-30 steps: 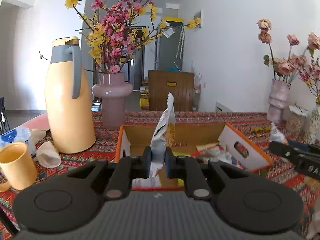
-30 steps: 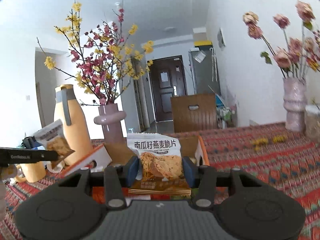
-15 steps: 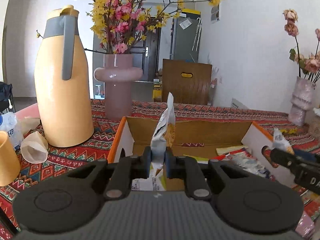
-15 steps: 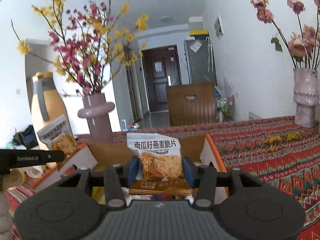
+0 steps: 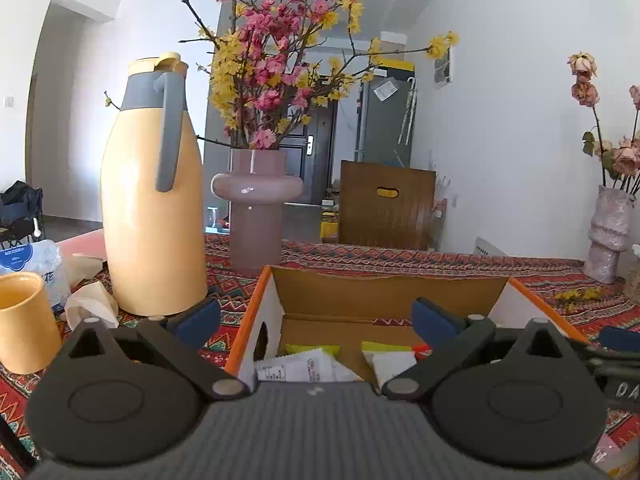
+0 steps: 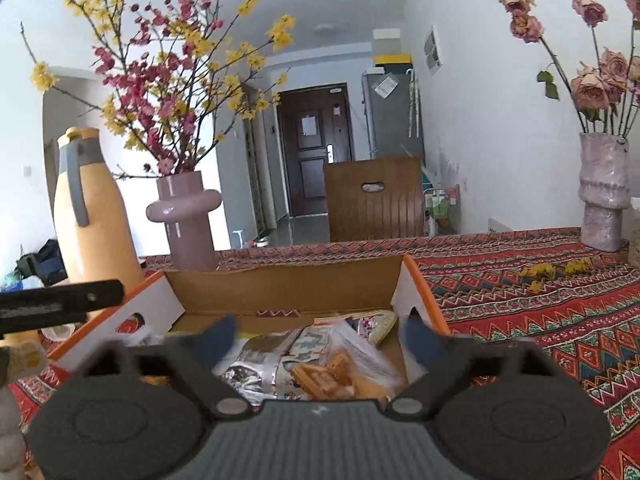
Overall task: Organize snacks
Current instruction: 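Carry both packets into the box and open both tools to release them, then withdraw both tools from the box back toward the pile, then grasp the pink packet with the right tool while the left tool grasps the cookie packet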
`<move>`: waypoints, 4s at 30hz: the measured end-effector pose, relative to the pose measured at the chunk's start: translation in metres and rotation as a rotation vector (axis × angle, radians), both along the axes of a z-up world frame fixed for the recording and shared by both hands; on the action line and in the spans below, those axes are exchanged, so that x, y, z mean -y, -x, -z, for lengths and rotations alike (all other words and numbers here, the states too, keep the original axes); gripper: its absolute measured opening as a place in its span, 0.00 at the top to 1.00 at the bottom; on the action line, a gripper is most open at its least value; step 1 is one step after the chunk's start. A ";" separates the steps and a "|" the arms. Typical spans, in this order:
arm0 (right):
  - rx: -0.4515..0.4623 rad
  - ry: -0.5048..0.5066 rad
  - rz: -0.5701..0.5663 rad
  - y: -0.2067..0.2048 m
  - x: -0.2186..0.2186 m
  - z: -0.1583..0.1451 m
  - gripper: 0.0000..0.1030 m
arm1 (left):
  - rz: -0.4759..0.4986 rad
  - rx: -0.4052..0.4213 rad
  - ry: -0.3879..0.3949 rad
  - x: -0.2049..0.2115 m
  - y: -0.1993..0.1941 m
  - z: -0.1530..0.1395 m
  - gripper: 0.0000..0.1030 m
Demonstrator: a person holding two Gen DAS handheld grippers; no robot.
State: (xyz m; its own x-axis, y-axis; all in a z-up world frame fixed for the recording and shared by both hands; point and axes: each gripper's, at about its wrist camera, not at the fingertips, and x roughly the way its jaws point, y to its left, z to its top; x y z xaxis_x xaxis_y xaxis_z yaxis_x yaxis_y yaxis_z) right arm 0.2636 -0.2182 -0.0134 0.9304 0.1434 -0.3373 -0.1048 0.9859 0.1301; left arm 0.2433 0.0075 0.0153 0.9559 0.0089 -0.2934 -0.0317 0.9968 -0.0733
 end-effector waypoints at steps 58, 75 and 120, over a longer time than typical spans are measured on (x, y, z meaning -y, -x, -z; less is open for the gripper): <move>-0.104 -0.051 0.074 0.093 0.062 0.030 0.00 | -0.034 -0.110 -0.052 -0.041 0.087 0.040 0.00; -0.093 -0.041 0.091 0.095 0.061 0.030 0.00 | -0.027 -0.117 -0.025 -0.044 0.085 0.041 0.00; -0.158 0.020 0.069 0.104 0.029 0.028 0.41 | -0.015 -0.146 0.007 -0.048 0.083 0.043 0.00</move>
State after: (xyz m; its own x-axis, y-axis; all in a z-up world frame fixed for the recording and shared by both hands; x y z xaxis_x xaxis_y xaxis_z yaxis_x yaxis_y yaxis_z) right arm 0.1597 -0.2476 -0.0413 0.8728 0.0728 -0.4826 -0.0164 0.9926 0.1199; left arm 0.1604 0.0554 -0.0275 0.9030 0.0199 -0.4291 -0.0572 0.9956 -0.0742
